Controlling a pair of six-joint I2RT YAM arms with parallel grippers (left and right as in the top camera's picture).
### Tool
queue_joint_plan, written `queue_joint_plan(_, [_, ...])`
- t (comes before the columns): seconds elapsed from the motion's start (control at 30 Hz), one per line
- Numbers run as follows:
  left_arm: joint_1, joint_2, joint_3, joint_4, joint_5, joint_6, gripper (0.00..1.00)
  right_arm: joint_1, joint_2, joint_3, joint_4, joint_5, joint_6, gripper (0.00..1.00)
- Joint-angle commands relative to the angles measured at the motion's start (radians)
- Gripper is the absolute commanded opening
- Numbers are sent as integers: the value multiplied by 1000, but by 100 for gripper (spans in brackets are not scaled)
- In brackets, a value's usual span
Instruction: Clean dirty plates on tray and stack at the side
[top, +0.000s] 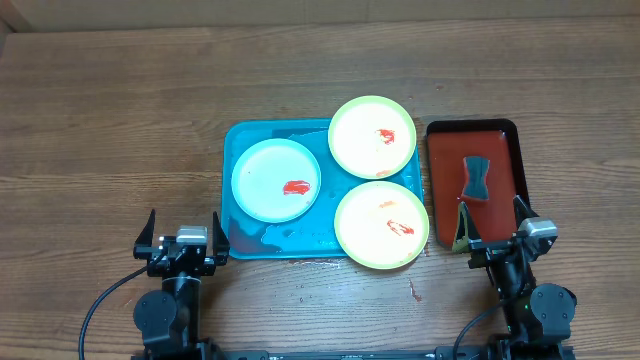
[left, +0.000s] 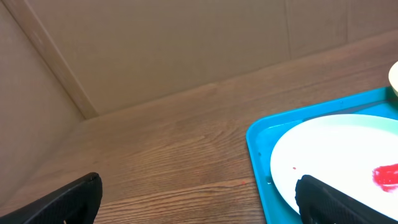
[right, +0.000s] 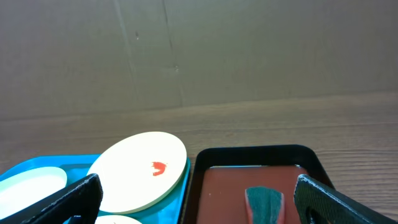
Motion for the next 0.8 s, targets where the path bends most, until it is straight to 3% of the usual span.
queue_joint_plan(0.0, [-5,-11,-10,7,1,-10,100,7,-7,-11,5,10,0,100])
queue_joint_plan(0.33, [-5,-11,-10,7,8,-11,100,7,-7,-10,18,6,1,100])
queue_joint_plan(0.57, [-5,-11,-9,47,146,-13,100,7,-7,-8,40,-58,1,100])
queue_joint_plan(0.77, [-5,-10,29,71,164,-90,100,7,-7,48,39,-63,1,100])
